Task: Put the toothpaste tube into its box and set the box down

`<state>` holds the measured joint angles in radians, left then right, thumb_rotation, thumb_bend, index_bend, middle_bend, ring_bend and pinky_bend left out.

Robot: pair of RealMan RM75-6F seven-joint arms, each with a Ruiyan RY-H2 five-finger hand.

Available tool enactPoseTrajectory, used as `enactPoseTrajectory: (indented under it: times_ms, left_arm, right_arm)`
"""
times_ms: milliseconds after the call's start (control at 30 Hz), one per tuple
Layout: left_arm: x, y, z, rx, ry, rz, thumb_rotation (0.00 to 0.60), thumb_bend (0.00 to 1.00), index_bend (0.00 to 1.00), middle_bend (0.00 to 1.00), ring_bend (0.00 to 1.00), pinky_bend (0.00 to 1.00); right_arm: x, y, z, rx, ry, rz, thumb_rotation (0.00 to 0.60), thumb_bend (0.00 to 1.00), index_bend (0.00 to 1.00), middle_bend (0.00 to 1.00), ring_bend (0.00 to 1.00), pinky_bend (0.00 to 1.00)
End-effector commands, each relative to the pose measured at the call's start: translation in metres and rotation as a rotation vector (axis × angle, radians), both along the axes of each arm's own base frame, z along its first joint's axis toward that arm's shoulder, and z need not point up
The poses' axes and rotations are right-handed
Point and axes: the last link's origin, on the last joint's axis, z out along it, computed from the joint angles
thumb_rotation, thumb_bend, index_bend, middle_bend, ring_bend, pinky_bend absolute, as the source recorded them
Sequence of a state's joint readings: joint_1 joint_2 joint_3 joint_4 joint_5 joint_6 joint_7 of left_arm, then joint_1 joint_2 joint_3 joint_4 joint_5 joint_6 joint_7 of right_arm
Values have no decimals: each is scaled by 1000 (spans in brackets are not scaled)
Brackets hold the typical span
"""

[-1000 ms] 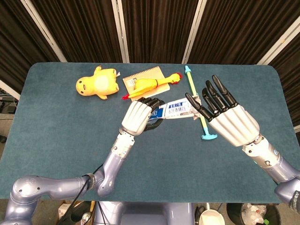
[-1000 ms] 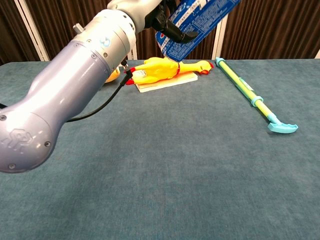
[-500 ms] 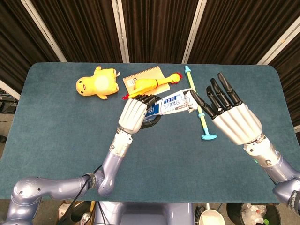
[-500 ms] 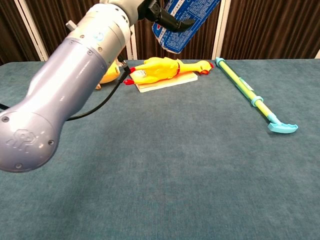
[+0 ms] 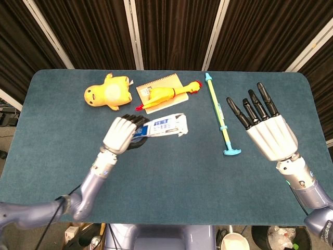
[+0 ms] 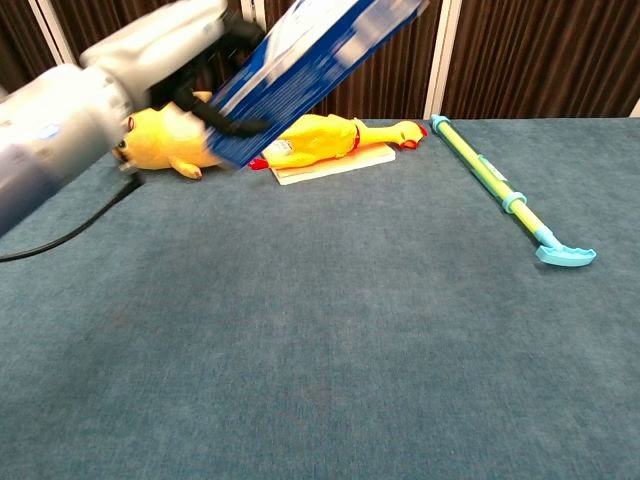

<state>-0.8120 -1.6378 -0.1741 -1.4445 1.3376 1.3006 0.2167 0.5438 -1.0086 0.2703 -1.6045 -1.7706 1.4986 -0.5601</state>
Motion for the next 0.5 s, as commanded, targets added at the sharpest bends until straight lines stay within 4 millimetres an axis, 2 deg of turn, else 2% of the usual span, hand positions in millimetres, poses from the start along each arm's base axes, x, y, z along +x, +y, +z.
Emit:
enactPoseTrajectory:
  times_ms: [33, 200, 500]
  left_arm:
    - [-36, -16, -4, -56, 61, 49, 600, 407, 415, 518, 485, 520]
    - [-65, -29, -15, -105, 131, 87, 600, 408, 415, 518, 485, 520]
    - [-84, -37, -40, -155, 250, 125, 600, 407, 412, 505, 482, 517]
  right_arm:
    - [1, 2, -3, 5, -2, 2, 600, 390, 49, 377, 212, 52]
    - [3, 7, -11, 24, 7, 6, 600, 390, 50, 377, 212, 52]
    - [4, 11, -18, 19, 21, 24, 600, 390, 50, 377, 212, 52]
